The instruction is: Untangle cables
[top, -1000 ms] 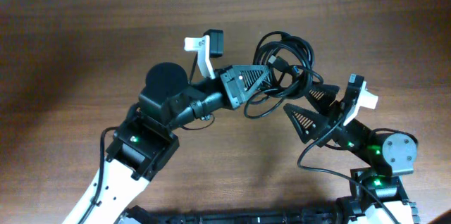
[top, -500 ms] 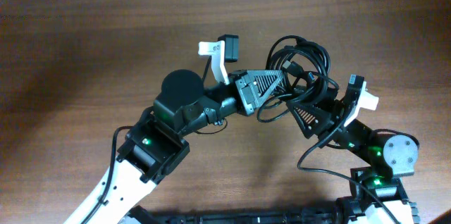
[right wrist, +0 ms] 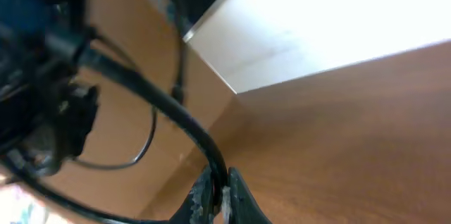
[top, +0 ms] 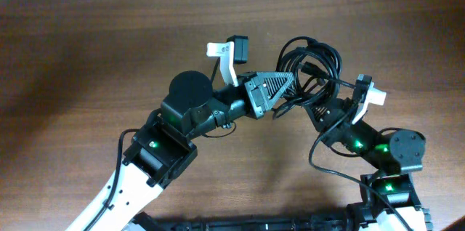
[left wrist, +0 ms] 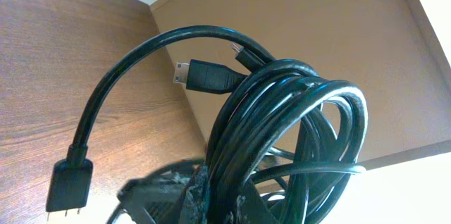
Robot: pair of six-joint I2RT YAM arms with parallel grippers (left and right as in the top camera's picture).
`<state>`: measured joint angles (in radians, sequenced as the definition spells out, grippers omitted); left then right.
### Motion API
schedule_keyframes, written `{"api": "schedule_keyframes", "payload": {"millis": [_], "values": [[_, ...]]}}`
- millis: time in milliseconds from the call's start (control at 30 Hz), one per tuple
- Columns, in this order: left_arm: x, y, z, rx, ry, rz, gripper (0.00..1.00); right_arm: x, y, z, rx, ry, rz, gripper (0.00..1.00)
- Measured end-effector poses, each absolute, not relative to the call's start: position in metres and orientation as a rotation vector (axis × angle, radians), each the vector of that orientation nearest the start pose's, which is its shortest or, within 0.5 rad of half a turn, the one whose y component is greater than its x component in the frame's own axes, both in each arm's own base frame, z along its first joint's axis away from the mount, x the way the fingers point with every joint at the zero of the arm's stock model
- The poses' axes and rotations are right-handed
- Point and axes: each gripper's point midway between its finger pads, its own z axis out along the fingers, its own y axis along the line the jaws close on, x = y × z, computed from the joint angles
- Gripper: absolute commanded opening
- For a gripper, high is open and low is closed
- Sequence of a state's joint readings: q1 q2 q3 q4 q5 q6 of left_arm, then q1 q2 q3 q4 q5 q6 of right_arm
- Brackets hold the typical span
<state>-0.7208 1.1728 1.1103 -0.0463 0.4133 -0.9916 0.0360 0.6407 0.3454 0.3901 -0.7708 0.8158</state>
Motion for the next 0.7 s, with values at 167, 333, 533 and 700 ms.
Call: {"api": "schedule_keyframes", "payload": {"millis": [167,333,533,700], "values": [[0.253,-0.314,0.385,0.11,1.913,-1.579,0.0,0.259,0.122,0.274,0.091,1.652,1.275,0.04],[0.254,-0.313,0.387,0.131,1.891,-1.567,0.0,0.262,0.12,0.267,0.161,1.682,1.289,0.54],[0.268,-0.299,0.371,0.069,1.955,-1.505,0.0,0.266,0.116,0.263,0.171,1.687,1.249,0.79],[0.276,-0.292,0.37,0.079,1.941,-1.453,0.0,0.265,0.116,0.264,0.15,1.682,1.234,0.8]]}}
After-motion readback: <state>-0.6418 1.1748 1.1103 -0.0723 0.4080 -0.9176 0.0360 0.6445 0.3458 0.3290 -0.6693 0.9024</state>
